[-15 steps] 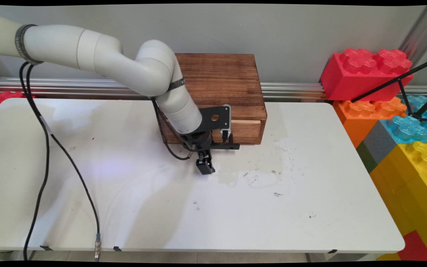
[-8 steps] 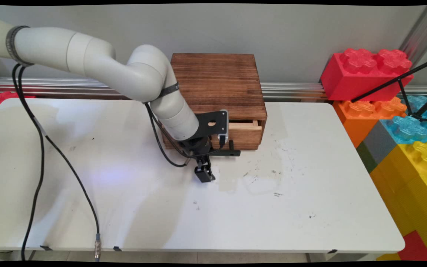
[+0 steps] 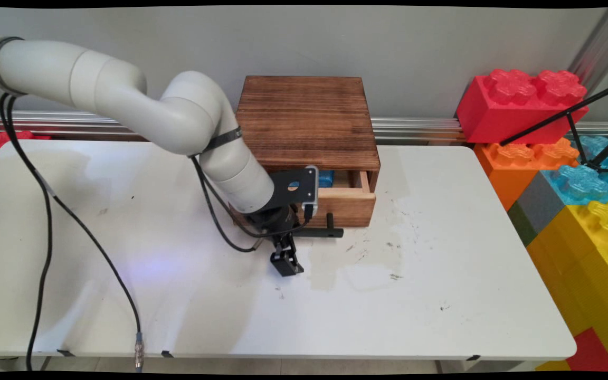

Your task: Open the drawer

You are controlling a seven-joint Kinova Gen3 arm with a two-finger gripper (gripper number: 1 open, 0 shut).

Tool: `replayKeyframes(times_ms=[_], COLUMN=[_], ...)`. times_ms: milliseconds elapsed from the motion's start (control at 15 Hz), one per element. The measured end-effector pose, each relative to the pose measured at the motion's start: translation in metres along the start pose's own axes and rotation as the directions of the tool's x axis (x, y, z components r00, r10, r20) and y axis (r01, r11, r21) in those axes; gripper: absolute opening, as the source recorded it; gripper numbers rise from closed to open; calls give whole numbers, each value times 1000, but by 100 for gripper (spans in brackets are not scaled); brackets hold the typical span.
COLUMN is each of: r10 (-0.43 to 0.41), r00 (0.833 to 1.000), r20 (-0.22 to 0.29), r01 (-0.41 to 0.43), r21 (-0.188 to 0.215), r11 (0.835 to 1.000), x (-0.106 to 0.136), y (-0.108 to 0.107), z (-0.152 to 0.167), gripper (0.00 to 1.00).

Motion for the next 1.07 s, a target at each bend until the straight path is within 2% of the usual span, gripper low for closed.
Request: replayKeyframes(times_ms=[467,1067], r10=[-30,-65], r00=[999,997], r20=[-29,-39], r01=[28,61], r21=[-42,-81], r11=[999,995], x=[-3,-4], y=[33,68], z=[-10,-14], gripper=[100,100])
